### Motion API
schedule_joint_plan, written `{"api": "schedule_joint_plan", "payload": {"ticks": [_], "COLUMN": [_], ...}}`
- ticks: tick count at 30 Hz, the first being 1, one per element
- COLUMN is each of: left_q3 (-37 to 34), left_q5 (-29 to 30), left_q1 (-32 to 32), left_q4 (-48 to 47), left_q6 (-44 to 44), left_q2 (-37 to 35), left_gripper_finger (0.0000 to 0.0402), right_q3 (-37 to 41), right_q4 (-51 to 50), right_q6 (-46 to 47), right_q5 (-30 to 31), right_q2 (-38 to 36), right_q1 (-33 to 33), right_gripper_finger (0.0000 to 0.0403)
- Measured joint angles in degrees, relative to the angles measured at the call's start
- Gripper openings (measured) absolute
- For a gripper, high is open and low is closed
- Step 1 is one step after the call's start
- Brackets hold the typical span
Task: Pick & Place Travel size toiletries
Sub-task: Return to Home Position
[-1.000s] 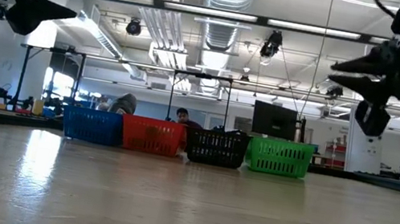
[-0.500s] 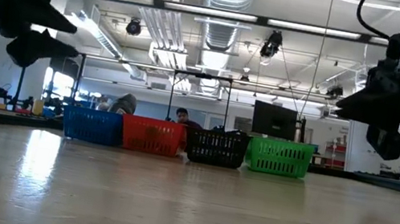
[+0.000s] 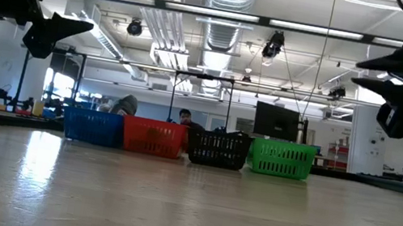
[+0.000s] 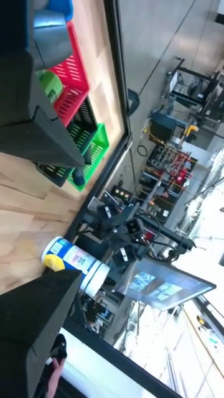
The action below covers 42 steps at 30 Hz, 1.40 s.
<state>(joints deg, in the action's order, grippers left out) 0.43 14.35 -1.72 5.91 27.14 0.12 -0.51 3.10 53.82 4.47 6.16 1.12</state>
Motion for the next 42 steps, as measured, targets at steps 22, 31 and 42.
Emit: {"api": "schedule_joint_plan", "payload": {"ticks": [22,31,42], "left_q3": [0.0,0.0,0.0], "left_q5": [-0.1,-0.1,-0.1], "left_q1": [0.0,0.0,0.0], "left_q4": [-0.5,-0.5,-0.5], "left_q6": [0.1,0.1,0.1], "left_q2": [0.2,0.2,0.2], "left_gripper_finger": [0.0287,0.0287,0.0287], "right_q3": [0.0,0.0,0.0], "right_q4": [-0.4,0.5,1.6], "right_q6": [0.2,-25.1,-56.7], "right_q5": [0.0,1.4,-0.4], "right_q2": [-6.2,-6.2,-6.1], "right_q1": [2.5,1.8,1.8], "right_gripper_finger": [0.0156,0.0175,0.0193]}}
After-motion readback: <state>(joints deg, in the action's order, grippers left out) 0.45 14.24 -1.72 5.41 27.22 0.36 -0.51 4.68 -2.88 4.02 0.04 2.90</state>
